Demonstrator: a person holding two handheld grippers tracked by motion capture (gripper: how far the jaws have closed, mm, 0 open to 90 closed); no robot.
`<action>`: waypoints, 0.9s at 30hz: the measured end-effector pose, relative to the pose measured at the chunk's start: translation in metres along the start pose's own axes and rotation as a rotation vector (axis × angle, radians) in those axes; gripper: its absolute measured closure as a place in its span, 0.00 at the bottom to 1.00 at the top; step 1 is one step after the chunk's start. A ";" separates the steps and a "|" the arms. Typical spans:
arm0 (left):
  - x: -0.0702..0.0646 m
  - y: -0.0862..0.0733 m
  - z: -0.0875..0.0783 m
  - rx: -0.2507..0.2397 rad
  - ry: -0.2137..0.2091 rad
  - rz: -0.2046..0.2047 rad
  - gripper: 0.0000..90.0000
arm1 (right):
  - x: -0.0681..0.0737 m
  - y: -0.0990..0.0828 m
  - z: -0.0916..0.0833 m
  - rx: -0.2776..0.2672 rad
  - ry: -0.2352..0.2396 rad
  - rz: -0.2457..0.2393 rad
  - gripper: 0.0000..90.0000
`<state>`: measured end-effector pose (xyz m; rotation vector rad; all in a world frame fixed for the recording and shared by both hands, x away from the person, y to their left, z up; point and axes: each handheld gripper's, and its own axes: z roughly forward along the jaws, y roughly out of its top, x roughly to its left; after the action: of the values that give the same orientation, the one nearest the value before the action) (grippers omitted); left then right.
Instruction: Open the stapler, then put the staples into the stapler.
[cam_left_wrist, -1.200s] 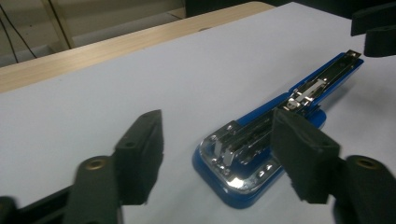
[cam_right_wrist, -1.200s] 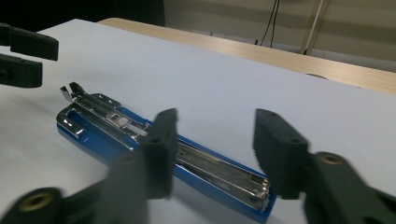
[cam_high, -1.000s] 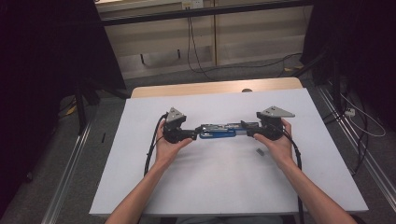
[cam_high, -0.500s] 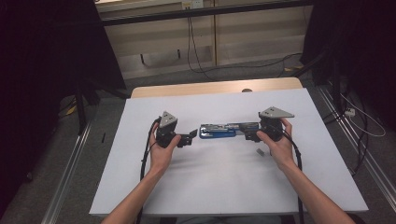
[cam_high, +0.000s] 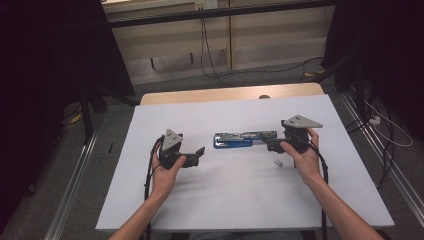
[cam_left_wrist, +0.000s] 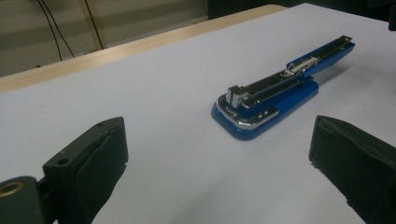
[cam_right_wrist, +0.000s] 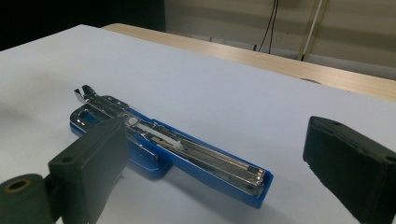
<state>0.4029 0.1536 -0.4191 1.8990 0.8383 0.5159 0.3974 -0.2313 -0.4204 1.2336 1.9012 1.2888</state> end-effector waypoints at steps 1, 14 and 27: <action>0.000 -0.001 -0.002 0.002 -0.003 -0.001 0.05 | 0.000 0.000 -0.001 -0.002 -0.006 -0.004 0.08; -0.001 -0.012 -0.028 -0.018 0.005 -0.026 0.05 | -0.004 0.004 -0.010 0.043 0.020 -0.031 0.07; -0.011 -0.024 -0.053 -0.047 -0.003 -0.021 0.05 | -0.011 -0.005 -0.030 0.122 0.058 0.016 0.11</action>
<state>0.3533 0.1846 -0.4166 1.8455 0.8363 0.5150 0.3759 -0.2543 -0.4138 1.2869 2.0416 1.2454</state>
